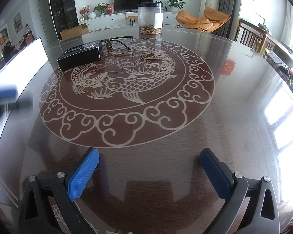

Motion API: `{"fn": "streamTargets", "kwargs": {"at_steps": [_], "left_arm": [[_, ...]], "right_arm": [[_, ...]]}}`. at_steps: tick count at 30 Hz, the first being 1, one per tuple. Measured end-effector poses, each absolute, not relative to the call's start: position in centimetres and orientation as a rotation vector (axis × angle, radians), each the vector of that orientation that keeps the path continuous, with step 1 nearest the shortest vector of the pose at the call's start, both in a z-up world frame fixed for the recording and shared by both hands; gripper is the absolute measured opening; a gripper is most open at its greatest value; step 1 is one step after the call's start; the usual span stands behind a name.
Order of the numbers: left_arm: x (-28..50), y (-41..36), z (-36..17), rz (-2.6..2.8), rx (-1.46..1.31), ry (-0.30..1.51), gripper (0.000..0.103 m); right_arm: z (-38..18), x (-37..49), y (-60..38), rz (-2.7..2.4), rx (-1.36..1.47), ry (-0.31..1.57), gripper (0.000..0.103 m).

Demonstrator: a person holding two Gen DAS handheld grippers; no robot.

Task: Organize objects
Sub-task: 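Move the left tool down over the black odor removing bar box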

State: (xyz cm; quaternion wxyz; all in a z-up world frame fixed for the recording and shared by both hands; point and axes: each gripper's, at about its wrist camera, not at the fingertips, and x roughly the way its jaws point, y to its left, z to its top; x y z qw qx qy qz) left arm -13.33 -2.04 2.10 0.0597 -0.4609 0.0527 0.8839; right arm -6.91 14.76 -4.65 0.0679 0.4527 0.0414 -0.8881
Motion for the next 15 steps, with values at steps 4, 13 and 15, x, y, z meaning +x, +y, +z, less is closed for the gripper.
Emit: {"fn": "streamTargets", "kwargs": {"at_steps": [4,13,15], "left_arm": [[-18.5,-3.3,4.3,2.676,-1.325,0.101,0.103],[-27.8,-3.6,0.7,2.691,-1.342,0.026,0.103],[-28.5,-3.1,-0.8,2.696,-1.348,0.051,0.103]], "right_arm": [[-4.7,-6.9,14.6,-2.672,1.361,0.129,0.103],[-4.7,-7.0,14.5,-2.671,1.361,0.130,0.103],[-4.7,-7.0,14.5,-2.671,1.361,0.129,0.103]]}}
